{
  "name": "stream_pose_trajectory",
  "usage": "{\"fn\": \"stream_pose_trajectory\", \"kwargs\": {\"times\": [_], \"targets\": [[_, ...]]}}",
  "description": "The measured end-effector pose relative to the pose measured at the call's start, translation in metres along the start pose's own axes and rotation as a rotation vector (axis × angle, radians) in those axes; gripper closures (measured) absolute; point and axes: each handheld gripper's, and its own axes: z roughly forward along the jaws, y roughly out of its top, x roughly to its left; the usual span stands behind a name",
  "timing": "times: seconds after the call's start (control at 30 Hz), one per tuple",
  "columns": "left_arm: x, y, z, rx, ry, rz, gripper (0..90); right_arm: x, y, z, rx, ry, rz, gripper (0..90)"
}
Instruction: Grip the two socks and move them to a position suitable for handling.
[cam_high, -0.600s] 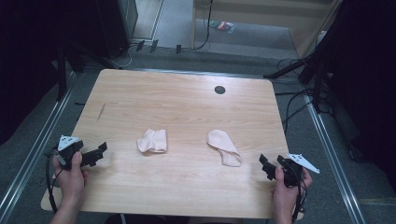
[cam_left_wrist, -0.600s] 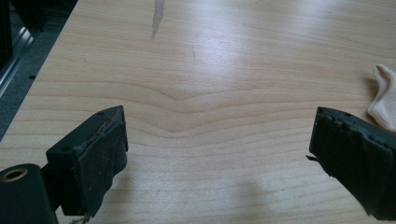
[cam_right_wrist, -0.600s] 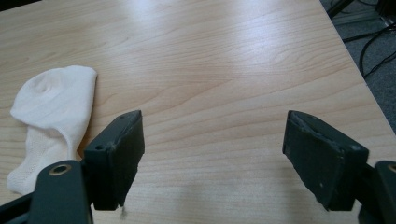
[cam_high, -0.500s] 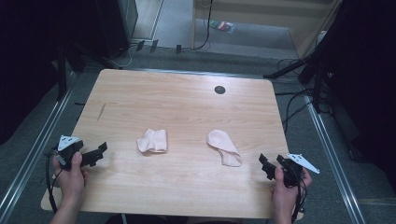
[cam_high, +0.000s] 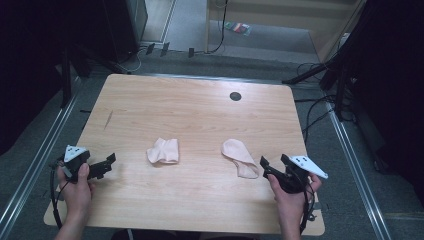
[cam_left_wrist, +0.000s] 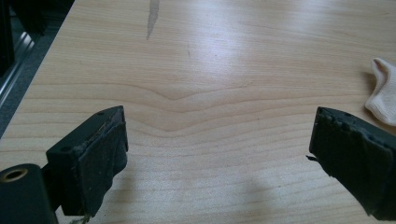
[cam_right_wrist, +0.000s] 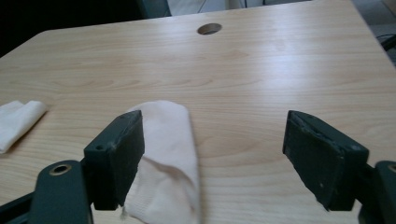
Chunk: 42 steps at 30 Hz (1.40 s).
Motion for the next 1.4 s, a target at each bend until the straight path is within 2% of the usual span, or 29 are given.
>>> {"fn": "stream_pose_trajectory", "kwargs": {"times": [0.07, 0.2, 0.3, 0.43, 0.53, 0.63, 0.7, 0.97, 1.07, 1.1, 1.2, 1.23, 1.3, 1.33, 1.37, 1.4], "targets": [[0.000, 0.000, 0.000, 0.001, 0.001, 0.004, 4.8, 0.009, 0.007, 0.004, 0.012, 0.012, 0.000, 20.8], [-0.001, 0.000, 0.000, 0.010, 0.005, 0.011, 4.8, 0.025, 0.021, 0.019, 0.043, 0.038, 0.051, 23.5], [-0.001, 0.000, 0.000, 0.006, 0.005, 0.015, 4.8, 0.033, 0.021, 0.031, 0.074, 0.058, 0.068, 29.0], [-0.001, 0.000, 0.001, 0.010, 0.004, 0.018, 4.8, 0.037, 0.008, 0.045, 0.084, 0.042, 0.039, 36.9], [-0.002, 0.001, 0.002, 0.019, 0.009, 0.023, 4.8, 0.038, -0.006, 0.060, 0.148, 0.014, -0.020, 39.5], [-0.002, 0.001, 0.002, 0.019, 0.011, 0.019, 4.8, 0.038, -0.016, 0.068, 0.193, 0.009, -0.021, 41.8], [-0.002, 0.001, 0.002, 0.017, 0.013, 0.017, 4.8, 0.038, -0.020, 0.070, 0.208, -0.018, -0.023, 43.2], [-0.004, 0.000, 0.000, 0.002, 0.034, 0.035, 4.8, 0.047, -0.027, 0.077, 0.228, -0.028, -0.094, 50.0], [-0.004, 0.000, -0.001, 0.004, 0.034, 0.031, 4.8, 0.051, -0.032, 0.081, 0.253, -0.059, -0.118, 52.9], [-0.004, 0.001, -0.003, -0.004, 0.033, 0.025, 4.8, 0.053, -0.033, 0.081, 0.249, -0.071, -0.140, 55.6], [-0.006, 0.002, -0.007, -0.020, 0.029, 0.021, 4.8, 0.055, -0.035, 0.081, 0.242, -0.077, -0.157, 62.0], [-0.008, 0.003, -0.008, -0.026, 0.030, 0.027, 4.8, 0.056, -0.036, 0.081, 0.238, -0.081, -0.156, 65.6], [-0.013, 0.003, -0.010, -0.037, 0.026, 0.035, 4.8, 0.057, -0.037, 0.081, 0.231, -0.071, -0.188, 76.8], [-0.017, 0.004, -0.011, -0.038, 0.018, 0.044, 4.8, 0.058, -0.037, 0.081, 0.232, -0.068, -0.188, 81.2], [-0.017, 0.004, -0.011, -0.038, 0.018, 0.044, 4.8, 0.058, -0.037, 0.081, 0.232, -0.068, -0.188, 81.2], [-0.023, 0.005, -0.015, -0.047, 0.001, 0.060, 4.8, 0.058, -0.036, 0.081, 0.235, -0.056, -0.168, 84.6]]}}
